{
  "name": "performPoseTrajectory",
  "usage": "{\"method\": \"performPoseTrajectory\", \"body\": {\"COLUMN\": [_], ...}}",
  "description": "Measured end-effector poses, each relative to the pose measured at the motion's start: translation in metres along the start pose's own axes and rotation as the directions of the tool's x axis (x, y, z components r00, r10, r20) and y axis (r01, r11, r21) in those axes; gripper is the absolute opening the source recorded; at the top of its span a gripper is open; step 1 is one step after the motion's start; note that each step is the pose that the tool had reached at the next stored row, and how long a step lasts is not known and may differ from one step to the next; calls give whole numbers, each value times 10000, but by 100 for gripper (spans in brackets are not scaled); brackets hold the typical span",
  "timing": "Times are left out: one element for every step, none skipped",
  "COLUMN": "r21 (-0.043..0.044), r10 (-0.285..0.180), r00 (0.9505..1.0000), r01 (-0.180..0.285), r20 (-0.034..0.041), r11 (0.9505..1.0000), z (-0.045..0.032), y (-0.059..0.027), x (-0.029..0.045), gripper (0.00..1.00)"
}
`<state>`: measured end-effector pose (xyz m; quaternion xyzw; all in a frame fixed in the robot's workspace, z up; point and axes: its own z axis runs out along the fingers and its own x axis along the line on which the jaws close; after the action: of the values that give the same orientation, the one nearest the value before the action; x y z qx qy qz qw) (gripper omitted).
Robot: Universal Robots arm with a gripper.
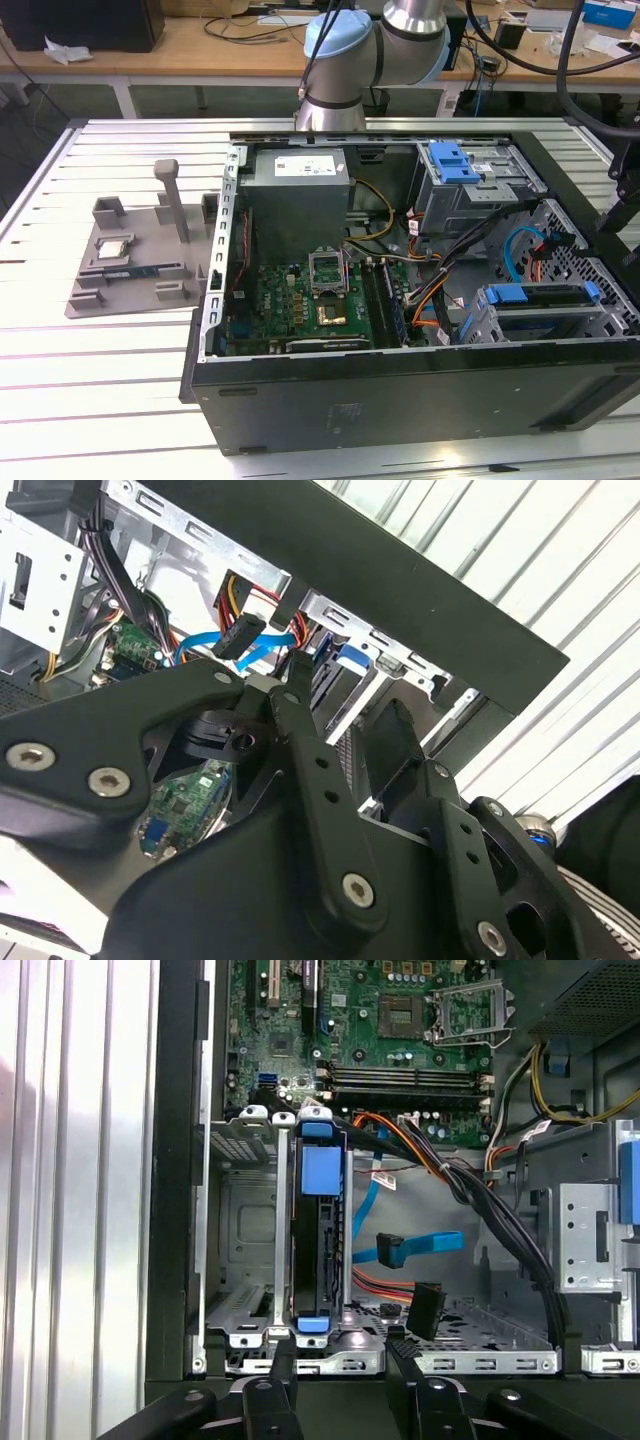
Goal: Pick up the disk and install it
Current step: 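Insert the first disk wire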
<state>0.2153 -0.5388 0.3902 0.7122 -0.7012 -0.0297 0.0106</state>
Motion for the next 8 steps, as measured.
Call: {"method": "performPoseTrajectory", "body": {"r21": [0, 0, 0, -1, 0, 0, 0, 0], "r10": [1, 1, 0, 0, 0, 0, 0, 1], "r00": [10000, 10000, 10000, 10000, 10000, 10000, 10000, 10000], "r01": [-1, -1, 0, 0, 0, 0, 0, -1], "r20": [-1, -1, 0, 0, 0, -2, -1, -1], "r11": [10000, 10000, 10000, 10000, 10000, 10000, 10000, 10000], "z": [2, 5, 6, 10, 12, 14, 16, 17], "y": [19, 37, 47, 85, 104, 121, 140, 154], "x": [-5, -8, -10, -16, -18, -21, -24, -27], "gripper": [48, 48, 48, 48, 48, 48, 48, 48]}}
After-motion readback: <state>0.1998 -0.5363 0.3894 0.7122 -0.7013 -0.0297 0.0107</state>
